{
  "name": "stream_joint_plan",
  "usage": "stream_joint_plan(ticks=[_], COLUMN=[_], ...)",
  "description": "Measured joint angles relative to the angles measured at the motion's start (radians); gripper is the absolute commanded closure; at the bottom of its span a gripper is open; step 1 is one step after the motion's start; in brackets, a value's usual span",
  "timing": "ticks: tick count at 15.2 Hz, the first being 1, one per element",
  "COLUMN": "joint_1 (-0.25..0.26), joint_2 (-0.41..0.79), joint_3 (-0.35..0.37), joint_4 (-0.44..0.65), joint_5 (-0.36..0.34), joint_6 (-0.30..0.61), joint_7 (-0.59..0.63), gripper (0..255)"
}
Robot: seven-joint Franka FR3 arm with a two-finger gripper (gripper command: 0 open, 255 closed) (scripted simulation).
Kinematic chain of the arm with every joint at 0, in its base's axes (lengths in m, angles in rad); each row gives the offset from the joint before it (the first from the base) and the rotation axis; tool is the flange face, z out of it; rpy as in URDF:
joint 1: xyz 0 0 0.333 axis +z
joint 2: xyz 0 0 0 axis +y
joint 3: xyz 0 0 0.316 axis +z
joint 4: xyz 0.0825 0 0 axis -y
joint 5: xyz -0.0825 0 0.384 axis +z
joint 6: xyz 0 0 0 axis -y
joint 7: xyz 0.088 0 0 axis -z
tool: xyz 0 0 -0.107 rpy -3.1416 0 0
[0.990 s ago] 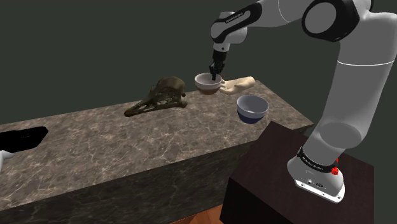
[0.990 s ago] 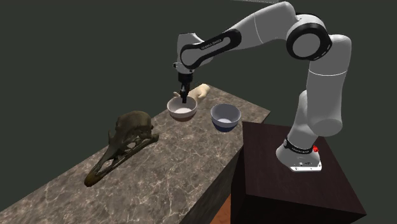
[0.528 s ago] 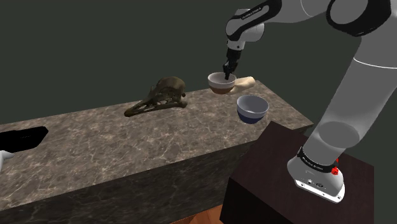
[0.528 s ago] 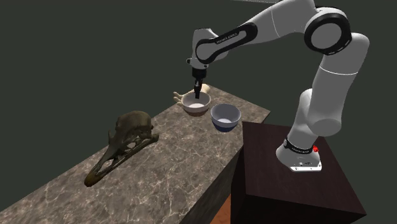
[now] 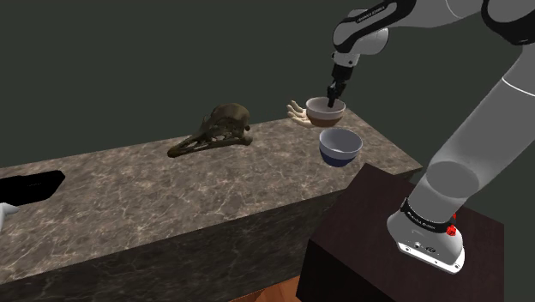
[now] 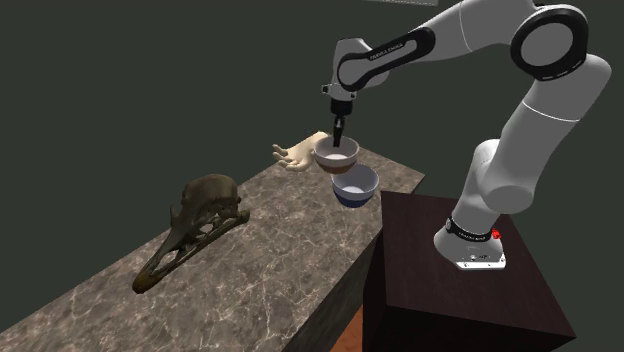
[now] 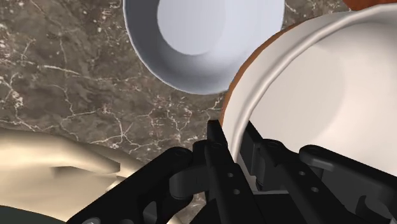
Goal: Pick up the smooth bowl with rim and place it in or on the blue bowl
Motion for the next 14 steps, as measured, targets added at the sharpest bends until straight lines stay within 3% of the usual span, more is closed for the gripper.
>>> stream_joint_plan(ticks=[7,14], joint_1=[-0.076,-0.080], joint_2=[-0.123,-0.087], joint_3=[-0.075,-0.092], joint_4=[-0.115,-0.165], joint_5=[-0.070,-0.055], joint_6=[-0.016,0.064], joint_7=[-0.105,-0.145], gripper=[255,255])
